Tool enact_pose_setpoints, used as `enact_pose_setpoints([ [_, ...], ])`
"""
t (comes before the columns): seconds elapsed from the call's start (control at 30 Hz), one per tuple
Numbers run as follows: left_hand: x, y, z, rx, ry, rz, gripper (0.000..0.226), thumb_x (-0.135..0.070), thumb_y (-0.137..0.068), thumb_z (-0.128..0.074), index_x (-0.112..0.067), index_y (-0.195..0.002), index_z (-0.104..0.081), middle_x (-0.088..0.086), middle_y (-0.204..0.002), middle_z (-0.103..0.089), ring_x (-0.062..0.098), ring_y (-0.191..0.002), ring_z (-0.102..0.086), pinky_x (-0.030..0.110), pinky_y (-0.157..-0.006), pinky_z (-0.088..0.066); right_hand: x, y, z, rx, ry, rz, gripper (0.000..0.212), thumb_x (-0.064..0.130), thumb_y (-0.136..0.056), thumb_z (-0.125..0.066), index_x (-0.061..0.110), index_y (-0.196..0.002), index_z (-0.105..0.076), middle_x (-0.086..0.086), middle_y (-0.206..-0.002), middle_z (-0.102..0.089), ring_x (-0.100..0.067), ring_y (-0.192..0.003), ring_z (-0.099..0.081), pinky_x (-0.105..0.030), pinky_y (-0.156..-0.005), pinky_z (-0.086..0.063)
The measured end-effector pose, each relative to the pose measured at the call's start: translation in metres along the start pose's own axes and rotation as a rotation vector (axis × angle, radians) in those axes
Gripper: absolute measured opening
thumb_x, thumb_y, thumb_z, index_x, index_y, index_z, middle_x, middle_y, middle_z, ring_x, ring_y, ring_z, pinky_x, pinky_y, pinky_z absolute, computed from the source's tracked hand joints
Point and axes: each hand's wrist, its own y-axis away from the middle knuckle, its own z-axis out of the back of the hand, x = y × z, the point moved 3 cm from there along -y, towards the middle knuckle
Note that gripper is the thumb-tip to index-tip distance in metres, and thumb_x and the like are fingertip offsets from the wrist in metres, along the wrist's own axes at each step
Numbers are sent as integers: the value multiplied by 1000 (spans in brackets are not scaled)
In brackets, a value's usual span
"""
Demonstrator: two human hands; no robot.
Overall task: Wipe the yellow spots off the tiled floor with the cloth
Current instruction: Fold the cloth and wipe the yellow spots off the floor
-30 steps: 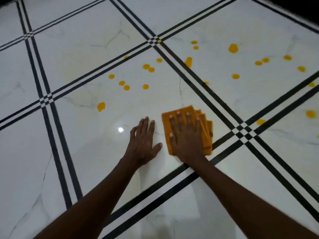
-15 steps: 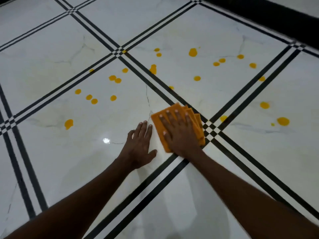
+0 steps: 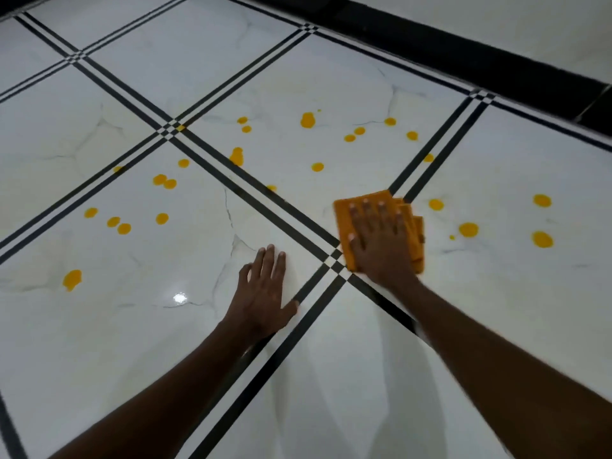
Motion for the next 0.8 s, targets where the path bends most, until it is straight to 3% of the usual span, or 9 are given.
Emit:
enact_pose_setpoints([
  [0.07, -17, -6, 0, -29, 4, -55, 96, -67, -89, -29, -11, -159, 7, 15, -165, 17, 29, -154, 14, 47, -125, -6, -41, 7, 4, -42, -5, -175, 65, 48, -102, -16, 25, -162, -13, -7, -169, -16, -34, -156, -11, -60, -123, -11],
  [0.17, -46, -24, 2, -61, 39, -94, 95, -67, -88, -27, -11, -160, 1, 14, -167, 11, 28, -154, 11, 47, -124, -7, -23, 51, 2, -85, -8, -292, 66, 48, -101, -20, 24, -162, -11, -8, -169, -14, -36, -156, -12, -60, -123, -10],
  [0.27, -69, -40, 4, -80, 68, -74, 94, -67, -86, -18, -10, -160, -2, 15, -167, 8, 28, -155, 9, 48, -125, -7, 1, 69, -4, -26, 8, -57, 65, 47, -102, -22, 25, -162, -8, -7, -170, -8, -34, -157, -5, -58, -124, -5],
  [0.37, -83, -48, 2, -112, 91, -46, 94, -66, -86, -20, -9, -159, -4, 15, -167, 6, 29, -155, 6, 48, -123, -7, -47, 38, 1, 11, 15, 68, 64, 47, -102, -25, 28, -162, -13, -3, -170, -14, -30, -157, -6, -56, -125, -6],
  [0.47, -104, -51, 5, -146, 130, -96, 94, -66, -89, -29, -9, -159, -4, 15, -167, 5, 29, -155, 5, 47, -124, -8, -121, 32, 11, -53, -9, -264, 63, 46, -103, -23, 24, -161, -17, -8, -169, -19, -34, -156, -12, -59, -124, -10],
  [0.57, -141, -64, 8, -113, 105, -131, 92, -60, -93, -36, -9, -159, 2, 15, -166, 12, 28, -154, 11, 48, -125, -5, -108, 73, 9, -114, -6, -452, 65, 46, -102, -24, 22, -162, -13, -10, -169, -15, -37, -155, -13, -61, -123, -10],
  [0.63, -158, -70, 10, -91, 100, -110, 91, -57, -94, -37, -8, -159, 5, 16, -166, 14, 29, -154, 12, 47, -125, -2, -82, 89, 4, -76, -8, -364, 66, 48, -102, -18, 23, -162, -9, -9, -170, -10, -37, -156, -8, -60, -124, -6],
  [0.73, -154, -69, 9, -64, 77, -107, 92, -61, -95, -35, -11, -159, 7, 14, -166, 16, 27, -154, 15, 44, -123, 1, -90, 66, 5, 11, 24, -10, 65, 49, -102, -18, 26, -162, -11, -5, -170, -10, -33, -157, -7, -59, -124, -8],
  [0.8, -148, -66, 10, -45, 68, -129, 94, -64, -95, -36, -13, -159, 9, 11, -166, 18, 25, -154, 16, 41, -123, 2, -132, 48, 12, -2, 5, -69, 63, 47, -102, -23, 26, -161, -19, -6, -168, -20, -33, -156, -14, -60, -123, -11],
])
